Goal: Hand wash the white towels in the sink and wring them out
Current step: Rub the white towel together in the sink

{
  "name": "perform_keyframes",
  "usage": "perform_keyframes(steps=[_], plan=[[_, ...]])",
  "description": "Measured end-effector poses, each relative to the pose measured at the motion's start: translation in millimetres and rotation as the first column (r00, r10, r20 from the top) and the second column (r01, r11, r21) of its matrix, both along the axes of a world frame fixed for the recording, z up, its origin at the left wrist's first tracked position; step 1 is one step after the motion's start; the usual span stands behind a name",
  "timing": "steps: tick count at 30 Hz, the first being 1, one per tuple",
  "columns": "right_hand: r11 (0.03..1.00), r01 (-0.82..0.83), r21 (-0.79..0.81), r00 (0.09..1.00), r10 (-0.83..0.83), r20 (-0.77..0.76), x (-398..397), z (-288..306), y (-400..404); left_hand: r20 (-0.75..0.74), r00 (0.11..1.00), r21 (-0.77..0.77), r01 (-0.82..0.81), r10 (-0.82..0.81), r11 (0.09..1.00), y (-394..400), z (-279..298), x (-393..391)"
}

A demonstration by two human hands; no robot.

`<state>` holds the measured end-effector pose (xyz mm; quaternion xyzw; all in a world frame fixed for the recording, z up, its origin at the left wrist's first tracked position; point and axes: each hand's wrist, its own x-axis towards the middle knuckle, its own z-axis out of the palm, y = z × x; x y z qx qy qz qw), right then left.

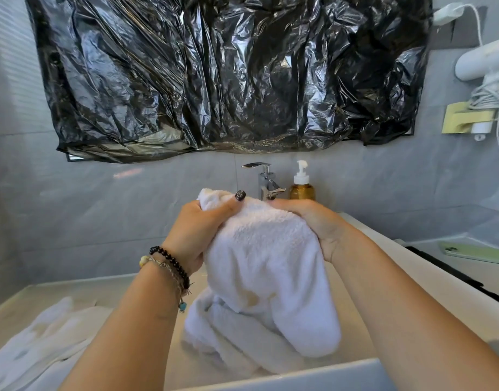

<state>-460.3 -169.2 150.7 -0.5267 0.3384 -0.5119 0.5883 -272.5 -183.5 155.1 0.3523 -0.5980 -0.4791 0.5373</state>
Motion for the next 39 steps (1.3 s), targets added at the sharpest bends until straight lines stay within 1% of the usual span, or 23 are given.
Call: perform_keyframes(steps=[3, 5, 6, 9, 11, 13, 15, 18, 21, 23, 24, 26, 27, 28, 29, 30, 31, 32, 33, 35, 36, 37, 39], plan=[[0.977, 0.212, 0.009, 0.964, -0.211, 0.162, -5, 2, -9, 0.066, 0.99, 0.014, -0.125, 0.124, 0.992, -6, -3, 0], [0.956, 0.293, 0.026, 0.926, -0.29, 0.243, -7, 2, -14, 0.162, 0.968, -0.003, -0.193, 0.191, 0.981, -12, -7, -1], [0.951, 0.31, 0.018, 0.92, -0.304, 0.249, -8, 2, -14, 0.209, 0.953, -0.038, -0.217, 0.22, 0.975, -14, -8, -1], [0.967, 0.249, -0.063, 0.961, -0.238, 0.14, -9, 2, -8, 0.24, 0.912, -0.239, -0.277, 0.333, 0.931, -19, -11, 0], [0.966, 0.225, -0.126, 0.974, -0.225, 0.02, -6, 0, -4, 0.171, 0.912, -0.363, -0.294, 0.374, 0.884, -21, -10, 1], [0.941, 0.279, -0.192, 0.945, -0.305, -0.119, 1, -3, -3, 0.069, 0.94, -0.364, -0.287, 0.334, 0.886, -19, -10, 2], [0.899, 0.352, -0.261, 0.882, -0.412, -0.23, 9, -7, -6, 0.007, 0.973, -0.313, -0.217, 0.231, 0.925, -18, -10, 2], [0.832, 0.462, -0.306, 0.813, -0.535, -0.229, 22, -11, -11, -0.028, 0.995, -0.228, -0.102, 0.098, 0.968, -12, -12, -1], [0.732, 0.562, -0.384, 0.742, -0.652, -0.157, 29, -9, -9, -0.046, 0.998, -0.172, -0.043, 0.035, 0.984, -10, -15, -8], [0.634, 0.592, -0.497, 0.695, -0.714, -0.082, 34, -10, -7, -0.047, 0.999, -0.124, -0.021, 0.015, 0.992, -10, -18, -15], [0.559, 0.584, -0.589, 0.657, -0.751, -0.06, 37, -12, -6, -0.048, 0.999, -0.09, -0.018, 0.014, 0.996, -9, -19, -17], [0.366, 0.516, -0.774, 0.56, -0.828, -0.018, 44, -17, -4, -0.025, 1.0, -0.049, -0.013, 0.011, 0.999, -9, -19, -22], [0.276, 0.479, -0.834, 0.517, -0.856, 0.013, 47, -19, -6, 0.01, 1.0, -0.054, -0.01, 0.011, 0.998, -9, -20, -26], [0.208, 0.461, -0.863, 0.479, -0.877, 0.045, 48, -21, -9, 0.045, 0.999, -0.068, -0.013, 0.016, 0.998, -8, -22, -29], [0.177, 0.472, -0.864, 0.45, -0.891, 0.064, 48, -20, -13, 0.058, 0.998, -0.07, -0.013, 0.017, 0.997, -5, -23, -33], [0.188, 0.504, -0.843, 0.43, -0.901, 0.056, 45, -17, -18, 0.044, 0.999, -0.053, 0.004, -0.002, 0.999, -3, -26, -37], [0.238, 0.544, -0.805, 0.417, -0.909, 0.013, 40, -15, -23, 0.031, 0.999, -0.041, 0.024, -0.023, 0.999, 0, -27, -42], [0.3, 0.581, -0.757, 0.408, -0.912, -0.049, 35, -13, -27, 0.025, 0.999, -0.053, 0.036, -0.034, 0.998, 3, -29, -46], [0.34, 0.606, -0.72, 0.397, -0.913, -0.097, 30, -13, -28, 0.025, 0.999, -0.084, 0.03, -0.028, 0.996, 5, -30, -50], [0.363, 0.611, -0.704, 0.398, -0.909, -0.123, 32, -15, -24, -0.011, 1.0, -0.115, -0.002, 0.001, 0.993, 6, -30, -55], [0.365, 0.585, -0.725, 0.418, -0.901, -0.116, 39, -19, -18, -0.045, 0.999, -0.105, -0.031, 0.027, 0.994, 1, -30, -53], [0.373, 0.539, -0.755, 0.461, -0.881, -0.106, 49, -25, -13, -0.048, 0.996, -0.106, -0.086, 0.081, 0.991, -5, -30, -50], [0.4, 0.436, -0.806, 0.566, -0.818, -0.1, 71, -35, -5, -0.006, 0.99, -0.099, -0.139, 0.139, 0.985, -15, -31, -43]])
